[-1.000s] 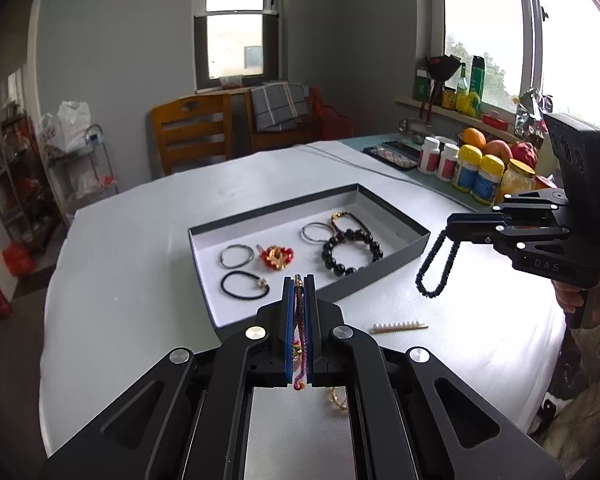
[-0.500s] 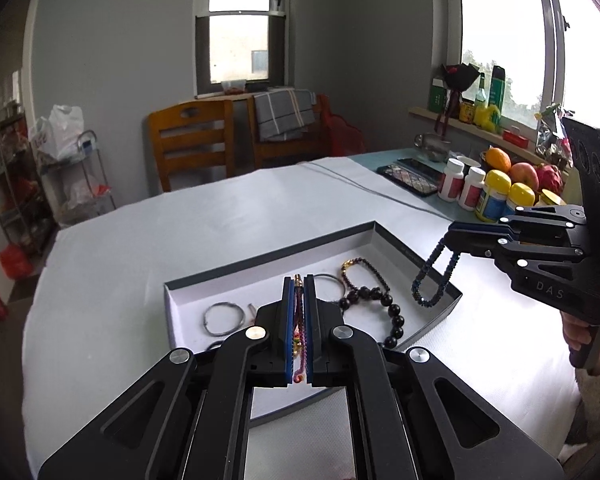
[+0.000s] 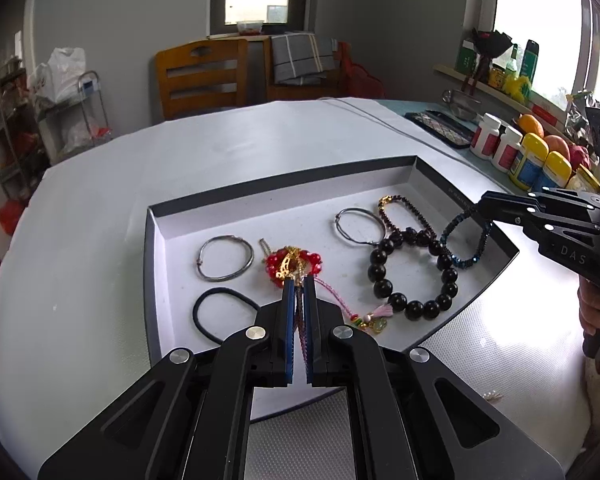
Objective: Organize jewelry
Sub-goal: 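Carry the blue bracelet and pink charm bracelet into the grey box and open both grippers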
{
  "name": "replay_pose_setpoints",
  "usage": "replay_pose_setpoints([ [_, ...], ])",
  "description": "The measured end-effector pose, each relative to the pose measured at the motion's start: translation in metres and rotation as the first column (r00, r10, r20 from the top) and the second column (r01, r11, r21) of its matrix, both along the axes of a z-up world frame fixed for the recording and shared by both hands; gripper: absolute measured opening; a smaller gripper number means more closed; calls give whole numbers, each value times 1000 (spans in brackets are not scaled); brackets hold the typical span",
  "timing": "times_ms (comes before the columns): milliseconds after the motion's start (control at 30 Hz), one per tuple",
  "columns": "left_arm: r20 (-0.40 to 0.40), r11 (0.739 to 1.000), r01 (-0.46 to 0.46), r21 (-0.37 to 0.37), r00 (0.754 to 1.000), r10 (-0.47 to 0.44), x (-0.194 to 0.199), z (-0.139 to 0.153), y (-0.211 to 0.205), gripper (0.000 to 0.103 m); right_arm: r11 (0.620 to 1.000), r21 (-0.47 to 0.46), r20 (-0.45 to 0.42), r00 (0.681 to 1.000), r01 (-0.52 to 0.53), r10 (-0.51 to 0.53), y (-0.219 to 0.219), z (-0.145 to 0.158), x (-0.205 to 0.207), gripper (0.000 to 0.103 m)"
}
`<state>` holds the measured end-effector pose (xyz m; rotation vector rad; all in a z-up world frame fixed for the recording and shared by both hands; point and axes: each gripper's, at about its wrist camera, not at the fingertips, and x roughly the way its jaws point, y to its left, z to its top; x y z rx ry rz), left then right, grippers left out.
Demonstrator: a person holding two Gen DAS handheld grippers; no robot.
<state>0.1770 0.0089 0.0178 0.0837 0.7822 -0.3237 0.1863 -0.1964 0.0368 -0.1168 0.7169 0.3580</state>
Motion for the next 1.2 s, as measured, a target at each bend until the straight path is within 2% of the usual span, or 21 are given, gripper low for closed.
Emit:
replay_pose_setpoints([
  [300, -17, 999, 1, 41, 1000, -1, 2, -9, 0, 4, 999, -46, -19, 1000, 17, -18, -2, -14, 6, 7],
  [767, -68, 996, 6, 86, 998, -1, 5, -21, -1, 5, 998, -61, -83, 997, 2, -8, 0, -28, 12, 7],
  [833, -65, 996, 3, 89, 998, 3, 5, -21, 0, 9, 998, -56, -86, 996, 5, -10, 0, -29, 13, 7],
  [933, -48, 996, -1, 93, 999, 6, 3, -18, -1, 24, 999, -52, -87, 996, 10, -14, -2, -29, 13, 7],
  [1033, -39, 996, 7, 88, 999, -3, 2, -16, -2, 24, 999, -49, -84, 996, 9, -14, -2, -28, 13, 7],
  [1100, -36, 996, 8, 87, 999, -4, 1, -15, -2, 26, 999, -36, -78, 997, 9, -11, -2, -26, 12, 13],
  [1133, -35, 996, 6, 87, 999, -3, 1, -15, -2, 30, 1000, -28, -73, 997, 9, -11, -3, -24, 12, 24],
  [1200, -26, 997, 2, 81, 1000, 0, 1, -14, -1, 35, 1000, -17, -61, 998, 13, -14, -4, -21, 10, 32],
])
